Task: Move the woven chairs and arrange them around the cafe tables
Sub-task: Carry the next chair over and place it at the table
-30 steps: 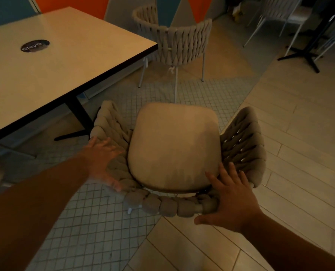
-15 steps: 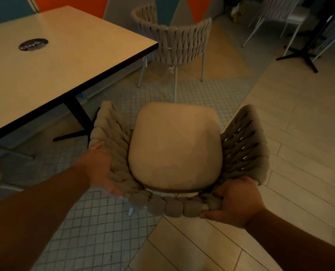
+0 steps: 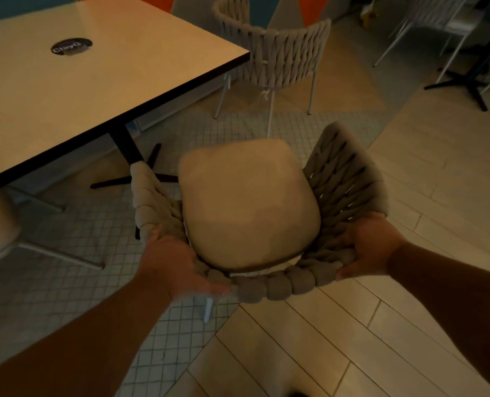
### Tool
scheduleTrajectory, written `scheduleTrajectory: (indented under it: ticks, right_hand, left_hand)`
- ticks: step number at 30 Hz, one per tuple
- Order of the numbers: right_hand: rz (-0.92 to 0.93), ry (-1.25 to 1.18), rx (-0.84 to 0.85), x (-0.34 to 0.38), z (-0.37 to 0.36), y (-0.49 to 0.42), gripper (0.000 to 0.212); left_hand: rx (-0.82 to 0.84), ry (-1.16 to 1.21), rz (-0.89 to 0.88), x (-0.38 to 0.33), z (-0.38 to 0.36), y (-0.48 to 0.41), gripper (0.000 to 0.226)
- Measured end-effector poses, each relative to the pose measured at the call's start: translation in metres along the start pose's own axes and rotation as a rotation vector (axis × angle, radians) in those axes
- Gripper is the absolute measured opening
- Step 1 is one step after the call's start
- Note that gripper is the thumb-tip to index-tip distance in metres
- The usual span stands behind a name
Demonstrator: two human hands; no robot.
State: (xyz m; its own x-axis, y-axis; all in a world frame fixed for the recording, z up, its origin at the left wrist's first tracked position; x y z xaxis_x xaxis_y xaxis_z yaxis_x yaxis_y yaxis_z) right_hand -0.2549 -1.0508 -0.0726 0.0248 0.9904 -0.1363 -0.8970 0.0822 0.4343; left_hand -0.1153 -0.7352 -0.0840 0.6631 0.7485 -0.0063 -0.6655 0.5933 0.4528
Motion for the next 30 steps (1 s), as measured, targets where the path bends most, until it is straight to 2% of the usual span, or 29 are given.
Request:
scheduleTrajectory:
  ticks: [2,4,7,13,15,18,20,22,27,30]
  right_hand:
    - [0.028,0.019,0.029,-0.006,0.003,-0.001,0.1]
    - [0.057,0.025,0.075,-0.014,0.003,-0.003,0.103]
    - [0.122,0.096,0.128,-0.028,-0.003,-0.011,0.104]
    - [0.165,0.173,0.184,-0.048,-0.015,-0.017,0.105]
    - [0.161,0.162,0.219,-0.048,-0.017,-0.015,0.111]
    - [0.152,0.164,0.221,-0.049,-0.011,-0.014,0.109]
    - [0.144,0.156,0.251,-0.052,-0.013,-0.013,0.128]
    - [0.149,0.165,0.239,-0.054,-0.013,-0.014,0.134]
    - [0.144,0.22,0.233,-0.055,-0.016,-0.012,0.109]
    - [0.098,0.243,0.187,-0.059,-0.014,-0.006,0.114]
  left_hand:
    - [-0.026,0.016,0.046,-0.011,-0.003,0.011,0.15]
    - [-0.056,0.006,0.086,-0.023,-0.008,0.016,0.137]
    - [-0.087,0.107,0.139,-0.036,-0.021,0.021,0.131]
    - [-0.176,0.152,0.176,-0.065,-0.009,0.044,0.104]
    - [-0.148,0.163,0.18,-0.067,-0.01,0.048,0.105]
    - [-0.118,0.172,0.186,-0.072,-0.012,0.049,0.101]
    - [-0.115,0.178,0.176,-0.077,-0.013,0.05,0.099]
    - [-0.096,0.158,0.169,-0.079,-0.014,0.05,0.11]
    - [-0.039,0.142,0.201,-0.076,-0.014,0.051,0.108]
    - [-0.015,0.146,0.221,-0.074,-0.016,0.051,0.113]
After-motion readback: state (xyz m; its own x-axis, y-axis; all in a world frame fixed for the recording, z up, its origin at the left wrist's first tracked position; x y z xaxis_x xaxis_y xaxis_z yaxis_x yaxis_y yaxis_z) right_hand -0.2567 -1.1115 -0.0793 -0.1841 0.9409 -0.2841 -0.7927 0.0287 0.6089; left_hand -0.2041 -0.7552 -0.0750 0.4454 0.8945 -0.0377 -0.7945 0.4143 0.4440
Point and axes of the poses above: each hand's wrist, its own y-axis away from the middle knuckle, its own z-axis out of the back of the hand, x = y × z, the point moved 10 cm from there along -y, towards the middle knuckle
